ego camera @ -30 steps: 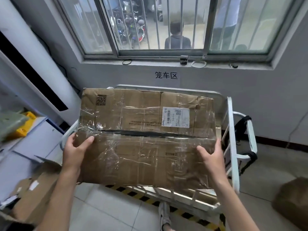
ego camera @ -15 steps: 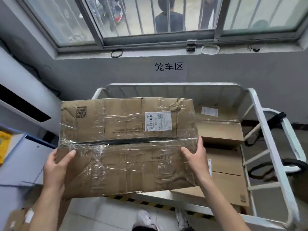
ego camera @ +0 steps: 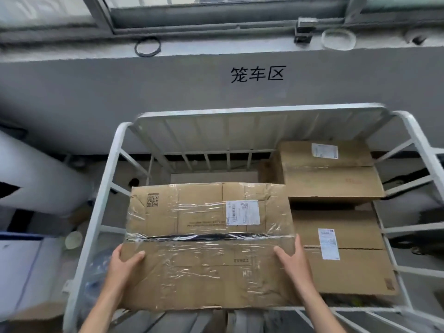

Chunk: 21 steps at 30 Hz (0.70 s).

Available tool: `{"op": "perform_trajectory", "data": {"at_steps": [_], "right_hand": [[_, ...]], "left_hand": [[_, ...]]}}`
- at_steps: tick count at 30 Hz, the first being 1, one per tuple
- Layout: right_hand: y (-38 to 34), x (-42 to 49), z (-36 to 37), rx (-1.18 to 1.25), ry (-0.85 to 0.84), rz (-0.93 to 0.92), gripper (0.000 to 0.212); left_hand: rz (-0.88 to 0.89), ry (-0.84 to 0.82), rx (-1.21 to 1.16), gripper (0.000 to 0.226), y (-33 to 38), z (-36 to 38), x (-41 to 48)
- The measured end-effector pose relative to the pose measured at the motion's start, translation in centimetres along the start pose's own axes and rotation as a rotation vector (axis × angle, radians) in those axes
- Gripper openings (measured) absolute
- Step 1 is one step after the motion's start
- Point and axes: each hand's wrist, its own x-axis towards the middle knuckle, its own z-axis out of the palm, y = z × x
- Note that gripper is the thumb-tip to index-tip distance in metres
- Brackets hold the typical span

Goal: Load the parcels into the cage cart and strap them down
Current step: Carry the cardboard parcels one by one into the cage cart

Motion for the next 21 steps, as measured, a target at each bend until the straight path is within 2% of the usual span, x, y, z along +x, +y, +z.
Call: {"op": "perform_trajectory", "data": {"at_steps": [5,11,15,21], "right_hand": [[0.2,5.0,5.1,-0.106,0.035,0.091,0.093],[3.3,12.8,11.5,-0.219,0.095,0.173,0.092],[6.4,17.9,16.1,-0.315,0.118,0.135,0.092],[12.3,23.0,20.8,-0.400,0.074,0.096,0.090]], "left_hand": [[-0.104,-0.100,0.073,0.080,-2.2,1.1,7.2],[-0.163,-0.118,0.096,0.074,-5.6,6.9,16.7],[-0.170,-0.100,0.126,0.055,-9.3,10.5,23.7],[-0.181,-0.088,0.183,0.057,-15.3,14.0,30.4]]}}
